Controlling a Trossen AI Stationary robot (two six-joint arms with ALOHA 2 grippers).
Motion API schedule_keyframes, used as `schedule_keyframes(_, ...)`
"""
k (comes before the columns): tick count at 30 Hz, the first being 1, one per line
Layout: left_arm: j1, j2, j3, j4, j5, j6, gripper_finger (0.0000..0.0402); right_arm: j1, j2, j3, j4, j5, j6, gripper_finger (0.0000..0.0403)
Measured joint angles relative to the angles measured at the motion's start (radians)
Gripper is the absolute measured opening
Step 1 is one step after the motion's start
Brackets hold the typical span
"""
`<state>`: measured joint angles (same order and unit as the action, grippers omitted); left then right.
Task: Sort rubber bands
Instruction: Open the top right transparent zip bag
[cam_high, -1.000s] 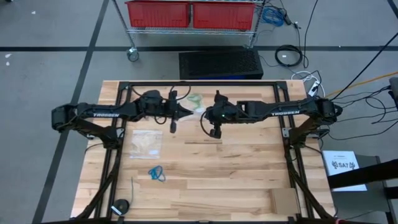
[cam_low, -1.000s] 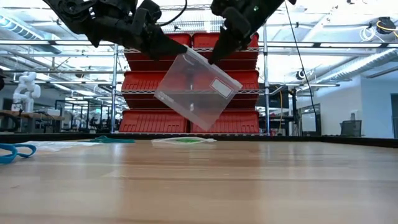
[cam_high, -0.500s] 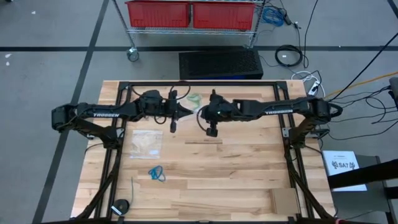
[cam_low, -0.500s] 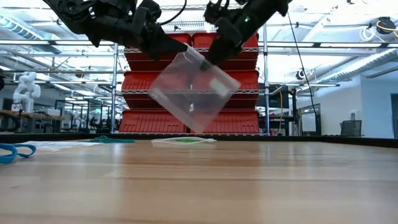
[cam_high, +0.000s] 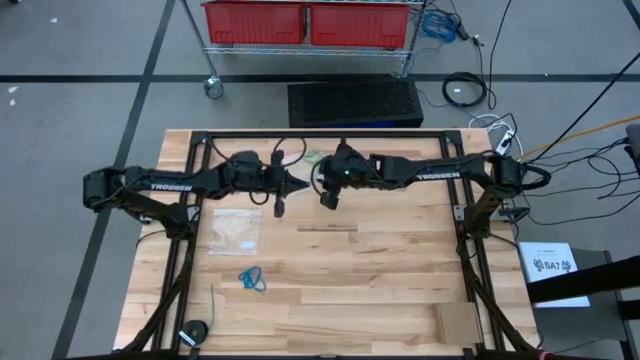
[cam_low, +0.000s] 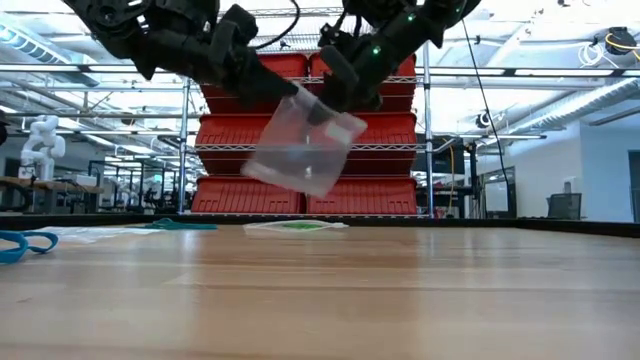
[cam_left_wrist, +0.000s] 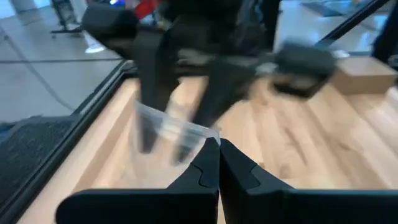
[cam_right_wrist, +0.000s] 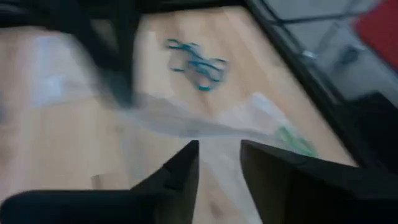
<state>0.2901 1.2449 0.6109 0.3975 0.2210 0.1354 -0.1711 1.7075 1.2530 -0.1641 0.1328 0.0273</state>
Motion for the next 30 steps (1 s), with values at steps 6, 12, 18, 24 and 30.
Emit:
schedule_keyframes(6, 0.0, 0.0, -0.031, 0.07, -0.043, -0.017, 0.0, 0.016, 0.049, 0.0, 0.089, -0.154, -0.061, 0.01)
schedule_keyframes(12, -0.003, 0.0, -0.031, 0.132, -0.057, -0.026, 0.0, 0.015, 0.109, 0.0, 0.141, -0.079, -0.069, 0.0009)
schedule_keyframes(18, -0.018, -0.001, -0.065, 0.171, -0.132, -0.052, 0.0, 0.012, 0.103, 0.0, 0.203, -0.08, -0.028, 0.0003)
schedule_keyframes(24, -0.018, -0.055, -0.154, 0.264, -0.166, -0.103, 0.0, 0.006, 0.116, 0.0, 0.216, -0.086, -0.035, 0.0046)
schedule_keyframes(30, -0.018, -0.128, -0.24, 0.346, -0.167, -0.131, 0.0, 0.0, 0.163, 0.001, 0.348, -0.122, 0.004, 0.0151)
